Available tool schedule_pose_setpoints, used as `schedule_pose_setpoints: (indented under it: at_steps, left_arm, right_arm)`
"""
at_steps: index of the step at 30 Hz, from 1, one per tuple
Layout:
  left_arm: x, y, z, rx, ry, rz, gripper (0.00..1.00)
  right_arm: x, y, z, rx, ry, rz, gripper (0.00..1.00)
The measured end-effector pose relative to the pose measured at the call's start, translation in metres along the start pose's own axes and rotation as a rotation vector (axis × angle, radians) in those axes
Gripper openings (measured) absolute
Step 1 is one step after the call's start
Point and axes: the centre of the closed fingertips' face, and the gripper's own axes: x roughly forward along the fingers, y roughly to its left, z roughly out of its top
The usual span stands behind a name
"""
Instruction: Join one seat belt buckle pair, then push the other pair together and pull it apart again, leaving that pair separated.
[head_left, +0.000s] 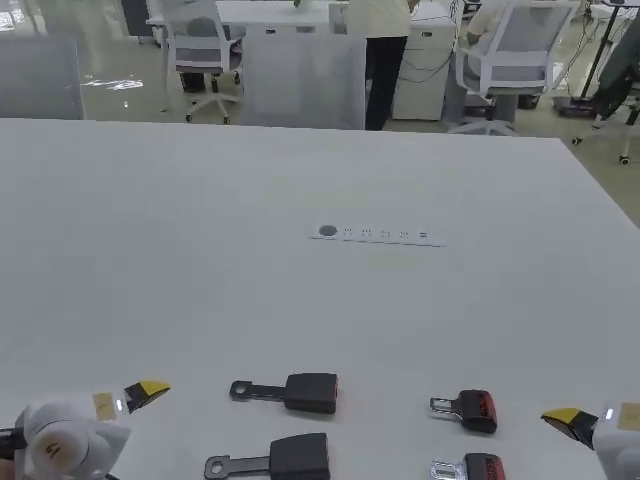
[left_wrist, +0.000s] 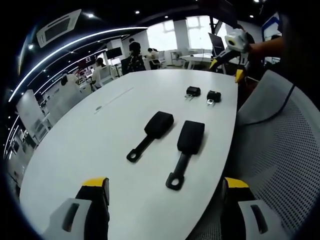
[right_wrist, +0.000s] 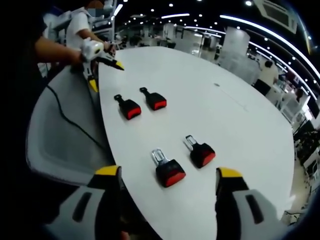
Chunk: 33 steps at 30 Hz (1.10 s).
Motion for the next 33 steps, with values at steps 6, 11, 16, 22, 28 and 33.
schedule_pose_setpoints:
  at_steps: [6, 11, 16, 22, 28, 33]
  left_arm:
    - [0.004, -0.009, -0.002, 0.029, 0.038, -0.058, 0.94]
    - [0.009, -0.008, 0.007, 0.052, 0.05, -0.077, 0.87]
    - [0.019, -0.008, 0.013, 0.097, 0.072, -0.096, 0.85]
    - [0.033, -0.004, 0.017, 0.145, 0.102, -0.093, 0.8]
    - [0.051, -0.007, 0.021, 0.138, 0.129, -0.121, 0.72]
    - [0.064, -0.017, 0.024, 0.171, 0.144, -0.156, 0.68]
  right_arm:
    - [0.002, -0.002, -0.001, -0.012, 0.001, 0.009, 0.72]
    - [0.003, -0.006, 0.001, -0.035, -0.007, 0.008, 0.64]
    - [0.008, -0.01, 0.0, -0.038, -0.004, 0.014, 0.61]
    - [0.015, -0.005, -0.006, -0.078, 0.01, 0.059, 0.54]
    - [0.024, -0.001, -0.01, -0.133, 0.043, 0.092, 0.51]
    - [0.031, 0.003, -0.011, -0.152, 0.057, 0.115, 0.48]
